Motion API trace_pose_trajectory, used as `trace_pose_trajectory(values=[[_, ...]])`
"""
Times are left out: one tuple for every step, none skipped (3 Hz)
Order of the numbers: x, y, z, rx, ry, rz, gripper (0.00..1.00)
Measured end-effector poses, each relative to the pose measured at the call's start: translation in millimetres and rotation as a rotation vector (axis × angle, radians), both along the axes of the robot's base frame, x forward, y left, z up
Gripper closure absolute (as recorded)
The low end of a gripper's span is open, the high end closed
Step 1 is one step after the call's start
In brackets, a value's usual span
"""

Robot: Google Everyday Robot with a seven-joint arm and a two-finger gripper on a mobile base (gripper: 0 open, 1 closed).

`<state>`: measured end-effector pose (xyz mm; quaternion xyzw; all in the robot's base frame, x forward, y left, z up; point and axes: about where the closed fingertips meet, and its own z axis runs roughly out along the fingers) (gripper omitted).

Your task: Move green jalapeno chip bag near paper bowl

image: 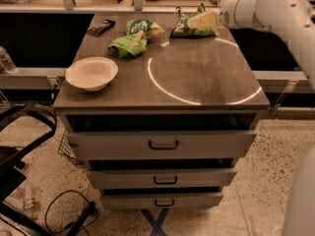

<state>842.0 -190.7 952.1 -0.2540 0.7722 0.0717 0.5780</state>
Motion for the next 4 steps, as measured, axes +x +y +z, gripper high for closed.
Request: trace_pose_trajectory(values=[[38,14,-28,-0.010,-0.013,-0.055,0.00],[73,29,-60,0.009,-0.001,-0.068,0.00],[103,37,-74,0.016,-0.004,-0.067,0.00],[124,42,-89,-0.011,0.004,-0.057,0.18]])
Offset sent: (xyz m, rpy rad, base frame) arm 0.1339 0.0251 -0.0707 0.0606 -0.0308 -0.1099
